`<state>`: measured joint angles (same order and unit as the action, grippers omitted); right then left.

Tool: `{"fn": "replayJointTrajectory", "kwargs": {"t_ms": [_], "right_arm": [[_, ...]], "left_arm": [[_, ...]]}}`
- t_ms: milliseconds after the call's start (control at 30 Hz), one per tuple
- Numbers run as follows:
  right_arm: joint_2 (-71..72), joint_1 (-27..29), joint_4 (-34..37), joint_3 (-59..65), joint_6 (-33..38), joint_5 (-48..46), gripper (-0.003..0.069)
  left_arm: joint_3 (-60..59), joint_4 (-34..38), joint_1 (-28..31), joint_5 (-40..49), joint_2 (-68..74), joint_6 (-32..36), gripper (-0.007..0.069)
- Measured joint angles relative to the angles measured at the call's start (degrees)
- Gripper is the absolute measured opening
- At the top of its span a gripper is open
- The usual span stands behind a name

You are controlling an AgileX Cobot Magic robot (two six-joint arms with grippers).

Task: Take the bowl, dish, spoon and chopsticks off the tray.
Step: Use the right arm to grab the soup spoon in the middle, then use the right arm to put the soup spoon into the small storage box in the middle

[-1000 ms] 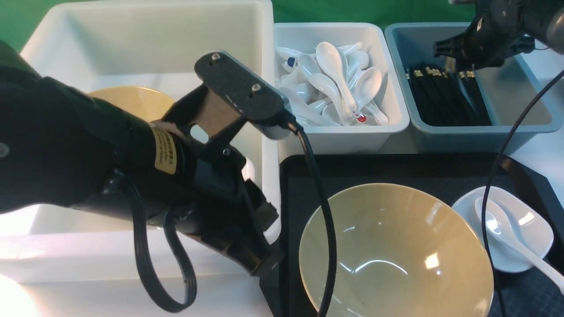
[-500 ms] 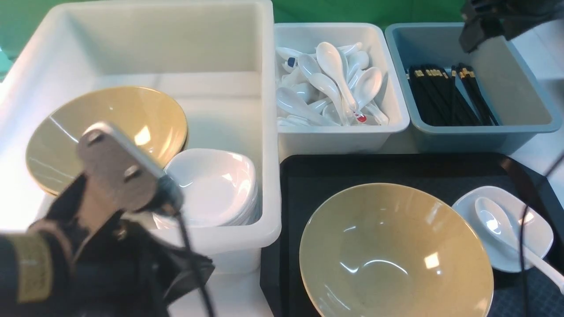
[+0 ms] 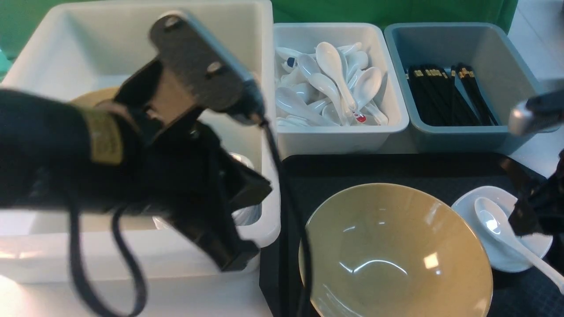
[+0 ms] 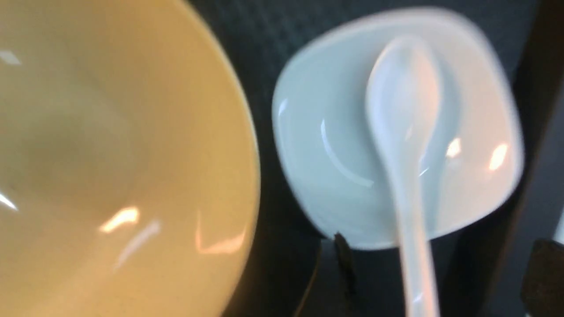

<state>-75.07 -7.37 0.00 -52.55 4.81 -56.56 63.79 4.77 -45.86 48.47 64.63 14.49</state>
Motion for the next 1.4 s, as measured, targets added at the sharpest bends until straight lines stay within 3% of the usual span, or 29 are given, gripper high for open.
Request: {"fn": "replayJointTrajectory", "kwargs": {"t_ms": [233,567,667,733,800,900,1200,1400], "right_arm": [[-11.12,0.0,-0.55,5.03,1.25,11.65,0.0559],[-19.13,0.0,-3.89,2.6,-0.82,14.97,0.0538],[-19.92,0.0,-3.89,2.43,-1.02,14.02,0.0454],[-19.97,0.0,-3.89,2.12,-1.08,12.4,0.0314],[-19.48,0.0,-4.29,1.41,-1.19,10.21,0.0241],[-17.57,0.0,-5.47,-0.26,-2.03,7.9,0.0248],[-9.07,-1.64,-3.18,-17.85,-0.21,2.97,0.0248],[-19.54,-7.09,5.44,-34.2,0.78,16.57,0.0248]], "left_arm": [[6.89,8.04,0.0,0.35,12.57,7.13,-0.0015],[6.89,12.65,0.0,1.67,14.94,12.14,-0.0015],[6.89,12.73,0.0,1.67,14.94,12.28,-0.0015],[6.89,12.58,0.0,1.67,14.94,12.32,-0.0015],[6.89,12.3,0.0,1.67,14.94,12.32,-0.0015],[6.89,10.95,0.0,1.73,14.94,12.32,-0.0015],[3.85,1.5,0.0,6.02,8.57,5.69,-0.0015],[-5.3,-1.03,0.0,4.24,-1.0,-2.06,-0.0015]]}}
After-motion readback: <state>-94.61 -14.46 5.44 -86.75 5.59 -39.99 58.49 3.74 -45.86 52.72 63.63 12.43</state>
